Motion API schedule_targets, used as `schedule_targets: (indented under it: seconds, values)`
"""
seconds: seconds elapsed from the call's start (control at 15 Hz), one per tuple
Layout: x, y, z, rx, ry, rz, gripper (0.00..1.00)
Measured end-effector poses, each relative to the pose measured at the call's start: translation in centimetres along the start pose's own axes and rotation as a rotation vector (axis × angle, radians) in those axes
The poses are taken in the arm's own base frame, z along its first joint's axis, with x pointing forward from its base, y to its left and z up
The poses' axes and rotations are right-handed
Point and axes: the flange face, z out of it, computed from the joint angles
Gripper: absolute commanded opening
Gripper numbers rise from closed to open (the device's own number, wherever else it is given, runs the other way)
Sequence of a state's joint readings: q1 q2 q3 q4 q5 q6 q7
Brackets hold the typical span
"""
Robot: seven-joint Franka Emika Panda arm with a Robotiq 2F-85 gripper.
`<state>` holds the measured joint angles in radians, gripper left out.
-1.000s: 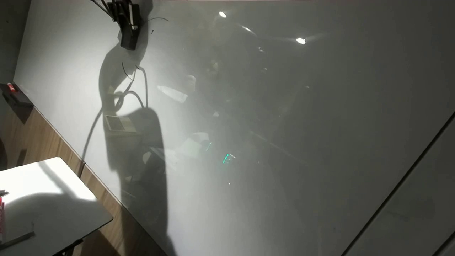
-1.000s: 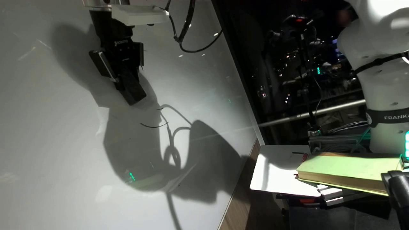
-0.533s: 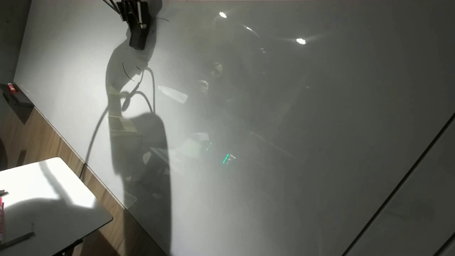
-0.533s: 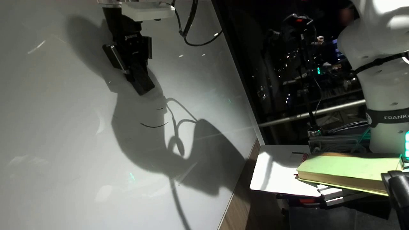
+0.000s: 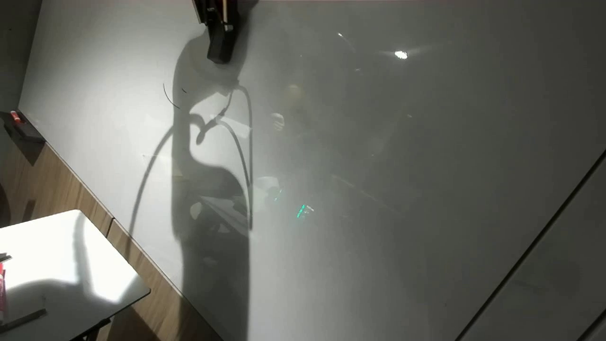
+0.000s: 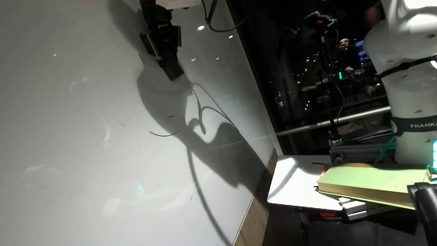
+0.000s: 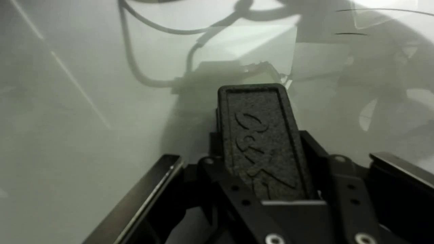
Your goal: Use the duster to rub the smiley face off of the board
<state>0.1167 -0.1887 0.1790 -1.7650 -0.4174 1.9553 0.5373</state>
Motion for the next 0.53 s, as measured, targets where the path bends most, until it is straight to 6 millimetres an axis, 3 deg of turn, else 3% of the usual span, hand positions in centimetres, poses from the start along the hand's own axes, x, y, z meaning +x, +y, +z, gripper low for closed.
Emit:
schedule_targets:
  seconds: [0.33, 0.53]
  values:
    - [1.2, 7.9, 1.2, 0.002, -0.036, 0.003, 0.31]
    - [0.5, 9.6, 2.5, 0.035, -0.034, -0.004, 0.31]
